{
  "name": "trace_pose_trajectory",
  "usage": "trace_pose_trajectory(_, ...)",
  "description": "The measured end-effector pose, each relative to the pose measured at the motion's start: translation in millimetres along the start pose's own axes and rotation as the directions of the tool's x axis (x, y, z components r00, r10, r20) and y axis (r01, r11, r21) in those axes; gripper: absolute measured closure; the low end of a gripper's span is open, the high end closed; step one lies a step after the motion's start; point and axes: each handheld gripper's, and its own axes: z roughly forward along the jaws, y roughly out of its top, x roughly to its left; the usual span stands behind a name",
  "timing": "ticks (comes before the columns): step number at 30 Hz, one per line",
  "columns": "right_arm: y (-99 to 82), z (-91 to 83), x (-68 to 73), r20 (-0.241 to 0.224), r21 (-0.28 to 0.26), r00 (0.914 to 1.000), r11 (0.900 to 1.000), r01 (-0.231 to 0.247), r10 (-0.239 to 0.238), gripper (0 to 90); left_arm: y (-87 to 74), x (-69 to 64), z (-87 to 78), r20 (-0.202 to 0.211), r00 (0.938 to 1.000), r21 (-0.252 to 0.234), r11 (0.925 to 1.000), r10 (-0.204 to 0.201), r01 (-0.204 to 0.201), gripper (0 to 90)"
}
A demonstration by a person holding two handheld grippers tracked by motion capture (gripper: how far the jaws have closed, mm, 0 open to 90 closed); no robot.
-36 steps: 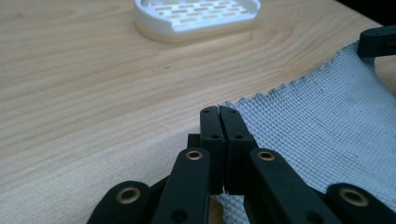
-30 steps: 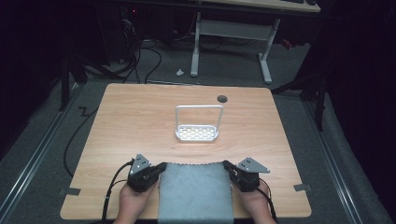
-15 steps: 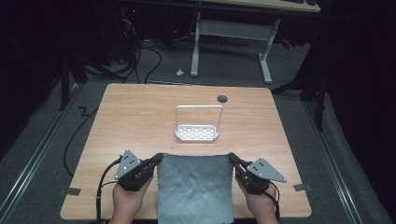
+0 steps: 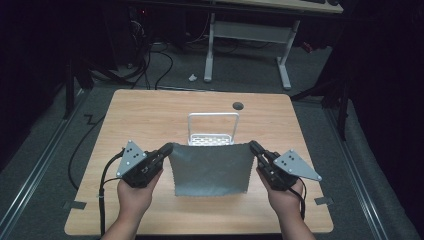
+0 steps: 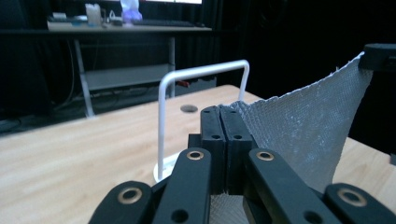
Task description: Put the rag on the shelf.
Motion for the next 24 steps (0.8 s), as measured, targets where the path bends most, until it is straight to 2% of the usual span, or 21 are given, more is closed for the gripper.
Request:
trace_pose_trajectory(3, 13.2, -0.1, -2.1, 0.007, -0.025, 0.9999, 0.9996, 0.012, -0.012, 89.3, 17.0, 0.2, -0.6, -0.003, 0.9998, -0.032, 0.9993, 0.018, -0.018, 89.3)
trace_pose_trajectory(6, 23.9, -0.7, -4.7, 0.010, -0.045, 0.9998, 0.9988, 0.018, -0.018, 89.4, 25.8, 0.0, -1.5, -0.006, 0.9996, -0.053, 0.9982, 0.027, -0.027, 89.3)
trace_pose_trajectory(7, 26.7, -1.0, -5.8, 0.010, -0.052, 0.9999, 0.9985, 0.014, -0.013, 89.4, 34.2, -0.1, -1.7, -0.006, 0.9995, -0.070, 0.9970, 0.032, -0.032, 89.3)
trace_pose_trajectory(12, 38.3, -1.3, -11.4, 0.013, -0.076, 0.9999, 0.9971, 0.008, -0.007, 89.4, 48.4, 0.0, -1.2, -0.010, 0.9986, -0.091, 0.9945, 0.052, -0.052, 89.4)
trace_pose_trajectory(15, 42.2, -1.4, -13.8, 0.019, -0.083, 0.9998, 0.9965, 0.012, -0.010, 89.4, 54.1, -0.8, 0.3, -0.012, 0.9976, -0.091, 0.9935, 0.068, -0.069, 89.4)
trace_pose_trajectory(19, 43.7, -0.7, -15.9, 0.021, -0.086, 0.9997, 0.9962, 0.011, -0.009, 89.4, 55.9, -0.3, 3.8, -0.014, 0.9974, -0.087, 0.9936, 0.070, -0.071, 89.4)
trace_pose_trajectory(24, 44.9, 9.6, -23.6, 0.021, -0.065, 0.9997, 0.9978, -0.011, 0.013, 89.4, 59.3, 5.4, 18.4, -0.036, 0.9960, -0.055, 0.9950, 0.082, -0.083, 89.4)
